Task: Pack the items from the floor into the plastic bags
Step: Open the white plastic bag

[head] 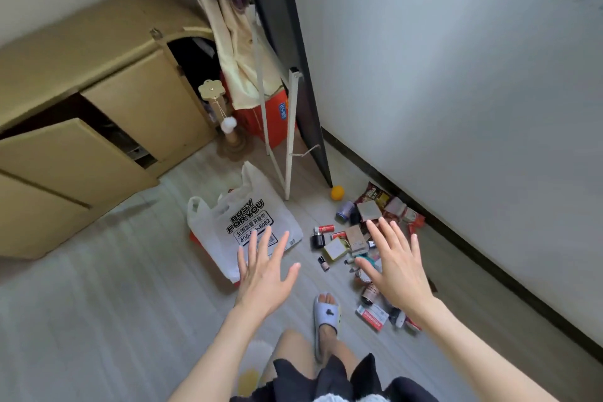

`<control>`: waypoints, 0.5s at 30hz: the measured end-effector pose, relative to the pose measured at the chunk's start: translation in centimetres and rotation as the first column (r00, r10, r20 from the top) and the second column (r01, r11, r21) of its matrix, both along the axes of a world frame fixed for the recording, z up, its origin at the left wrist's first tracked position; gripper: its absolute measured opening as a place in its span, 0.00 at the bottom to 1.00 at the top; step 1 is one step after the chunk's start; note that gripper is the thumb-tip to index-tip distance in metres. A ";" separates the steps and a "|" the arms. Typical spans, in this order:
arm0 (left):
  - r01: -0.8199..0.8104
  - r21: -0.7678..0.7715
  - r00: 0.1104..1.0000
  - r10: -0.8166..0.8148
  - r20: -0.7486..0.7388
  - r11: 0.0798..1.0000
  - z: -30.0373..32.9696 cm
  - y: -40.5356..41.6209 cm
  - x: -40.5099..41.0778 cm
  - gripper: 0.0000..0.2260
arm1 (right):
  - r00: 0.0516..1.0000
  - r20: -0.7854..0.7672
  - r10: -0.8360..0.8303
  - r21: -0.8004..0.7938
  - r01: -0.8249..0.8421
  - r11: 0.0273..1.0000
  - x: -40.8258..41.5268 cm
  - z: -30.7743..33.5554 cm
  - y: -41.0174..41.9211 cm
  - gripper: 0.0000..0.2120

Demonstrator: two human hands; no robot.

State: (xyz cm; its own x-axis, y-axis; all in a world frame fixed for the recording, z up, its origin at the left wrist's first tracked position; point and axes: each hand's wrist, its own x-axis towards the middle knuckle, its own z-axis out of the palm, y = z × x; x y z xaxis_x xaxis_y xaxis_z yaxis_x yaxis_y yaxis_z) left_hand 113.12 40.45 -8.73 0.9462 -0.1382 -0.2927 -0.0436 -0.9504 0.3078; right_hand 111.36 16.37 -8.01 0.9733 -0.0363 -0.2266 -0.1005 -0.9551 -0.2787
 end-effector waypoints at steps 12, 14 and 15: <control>0.209 -0.008 0.974 -0.209 -0.083 0.978 -7.9 0.2 11.1 0.37 | 0.991 -0.043 -0.125 0.022 0.126 0.992 7.5 -6.6 0.2 0.33; 0.278 0.000 0.958 -0.277 -0.080 0.961 -11.0 0.8 13.1 0.36 | 0.985 -0.039 -0.169 0.032 0.170 0.985 8.4 -9.6 0.7 0.33; 0.302 0.006 0.950 -0.300 -0.086 0.953 -12.9 1.0 14.1 0.35 | 0.982 -0.041 -0.183 0.032 0.184 0.982 8.9 -11.6 1.1 0.33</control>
